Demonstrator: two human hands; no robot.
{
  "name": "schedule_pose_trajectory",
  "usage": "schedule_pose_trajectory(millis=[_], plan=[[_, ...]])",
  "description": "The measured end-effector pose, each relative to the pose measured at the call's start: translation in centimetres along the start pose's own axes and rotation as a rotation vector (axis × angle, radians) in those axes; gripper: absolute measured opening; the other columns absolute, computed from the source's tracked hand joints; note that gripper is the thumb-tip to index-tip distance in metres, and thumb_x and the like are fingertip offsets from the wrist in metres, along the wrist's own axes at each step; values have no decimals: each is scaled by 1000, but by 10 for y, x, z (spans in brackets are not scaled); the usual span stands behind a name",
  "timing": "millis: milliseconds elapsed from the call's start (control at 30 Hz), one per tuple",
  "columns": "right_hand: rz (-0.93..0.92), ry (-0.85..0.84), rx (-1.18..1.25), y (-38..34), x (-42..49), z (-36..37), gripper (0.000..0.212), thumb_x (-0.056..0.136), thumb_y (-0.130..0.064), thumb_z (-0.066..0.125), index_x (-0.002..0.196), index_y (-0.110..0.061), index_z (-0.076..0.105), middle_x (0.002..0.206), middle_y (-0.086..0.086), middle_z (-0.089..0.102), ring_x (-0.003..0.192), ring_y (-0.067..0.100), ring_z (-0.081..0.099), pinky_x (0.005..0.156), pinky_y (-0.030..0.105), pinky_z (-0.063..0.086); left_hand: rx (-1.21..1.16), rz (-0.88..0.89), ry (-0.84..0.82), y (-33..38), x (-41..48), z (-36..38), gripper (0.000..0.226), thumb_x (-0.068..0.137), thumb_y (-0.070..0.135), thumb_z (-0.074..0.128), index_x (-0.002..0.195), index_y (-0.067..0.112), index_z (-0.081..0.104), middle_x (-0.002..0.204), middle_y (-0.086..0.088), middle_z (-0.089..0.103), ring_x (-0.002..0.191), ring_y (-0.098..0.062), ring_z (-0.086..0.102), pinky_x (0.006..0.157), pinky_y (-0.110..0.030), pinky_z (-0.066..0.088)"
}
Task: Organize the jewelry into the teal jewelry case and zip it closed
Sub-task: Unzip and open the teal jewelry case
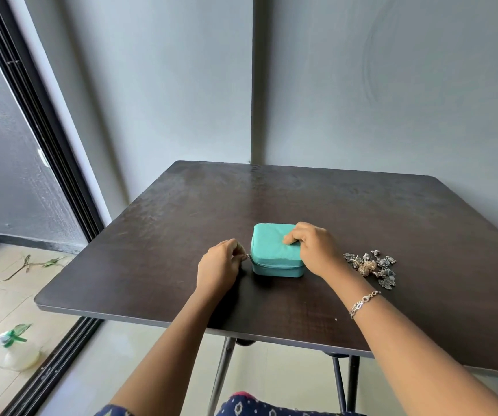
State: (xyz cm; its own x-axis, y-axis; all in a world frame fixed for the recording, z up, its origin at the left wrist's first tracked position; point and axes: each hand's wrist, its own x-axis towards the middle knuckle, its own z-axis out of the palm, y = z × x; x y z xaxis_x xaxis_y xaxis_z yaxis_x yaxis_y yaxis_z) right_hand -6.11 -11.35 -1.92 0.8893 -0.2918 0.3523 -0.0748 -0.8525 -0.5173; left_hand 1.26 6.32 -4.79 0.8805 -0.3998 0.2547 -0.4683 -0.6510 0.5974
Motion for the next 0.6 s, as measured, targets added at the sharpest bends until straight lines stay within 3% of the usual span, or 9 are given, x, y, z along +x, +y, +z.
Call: schedule_pose_trajectory(millis=[433,600], plan=[[-23,75,52,3,0,4,36,77,13,41,78,-5,73,91,4,71,89,26,63,74,33,48,51,45,23,0,47,11,10,88,20,55,88,11,60,99,-2,65,89,-27,57,68,-31,40],[-59,114,77,4,0,6,44,68,-5,29,72,-6,72,84,3,71,84,27,65,74,37,51,54,67,16,3,61,16,8,87,16,55,90,12,61,98,-3,67,88,-27,58,65,-27,36]])
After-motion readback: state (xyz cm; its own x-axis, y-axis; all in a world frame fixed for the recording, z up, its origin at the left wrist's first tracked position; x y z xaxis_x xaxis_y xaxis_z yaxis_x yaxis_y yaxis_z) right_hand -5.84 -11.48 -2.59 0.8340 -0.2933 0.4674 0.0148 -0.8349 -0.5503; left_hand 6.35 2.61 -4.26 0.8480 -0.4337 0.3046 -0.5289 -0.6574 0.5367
